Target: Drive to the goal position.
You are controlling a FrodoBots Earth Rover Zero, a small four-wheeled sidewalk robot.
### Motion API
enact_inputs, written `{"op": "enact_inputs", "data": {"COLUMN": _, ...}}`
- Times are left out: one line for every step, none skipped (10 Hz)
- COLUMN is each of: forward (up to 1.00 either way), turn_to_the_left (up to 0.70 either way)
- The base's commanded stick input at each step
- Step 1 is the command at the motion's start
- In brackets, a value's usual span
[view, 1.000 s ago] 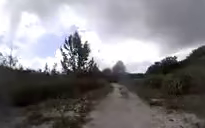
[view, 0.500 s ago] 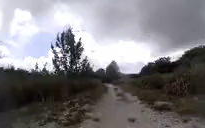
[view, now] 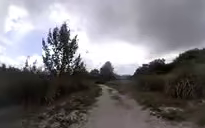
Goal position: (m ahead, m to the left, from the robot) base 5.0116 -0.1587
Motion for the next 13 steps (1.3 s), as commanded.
{"op": "enact_inputs", "data": {"forward": 0.85, "turn_to_the_left": 0.0}}
{"op": "enact_inputs", "data": {"forward": 0.85, "turn_to_the_left": 0.0}}
{"op": "enact_inputs", "data": {"forward": 0.85, "turn_to_the_left": 0.0}}
{"op": "enact_inputs", "data": {"forward": 0.85, "turn_to_the_left": 0.0}}
{"op": "enact_inputs", "data": {"forward": 0.85, "turn_to_the_left": 0.0}}
{"op": "enact_inputs", "data": {"forward": 0.85, "turn_to_the_left": 0.0}}
{"op": "enact_inputs", "data": {"forward": 0.85, "turn_to_the_left": 0.0}}
{"op": "enact_inputs", "data": {"forward": 0.85, "turn_to_the_left": 0.0}}
{"op": "enact_inputs", "data": {"forward": 0.85, "turn_to_the_left": 0.0}}
{"op": "enact_inputs", "data": {"forward": 0.85, "turn_to_the_left": 0.0}}
{"op": "enact_inputs", "data": {"forward": 0.85, "turn_to_the_left": 0.0}}
{"op": "enact_inputs", "data": {"forward": 0.85, "turn_to_the_left": 0.0}}
{"op": "enact_inputs", "data": {"forward": 0.85, "turn_to_the_left": 0.0}}
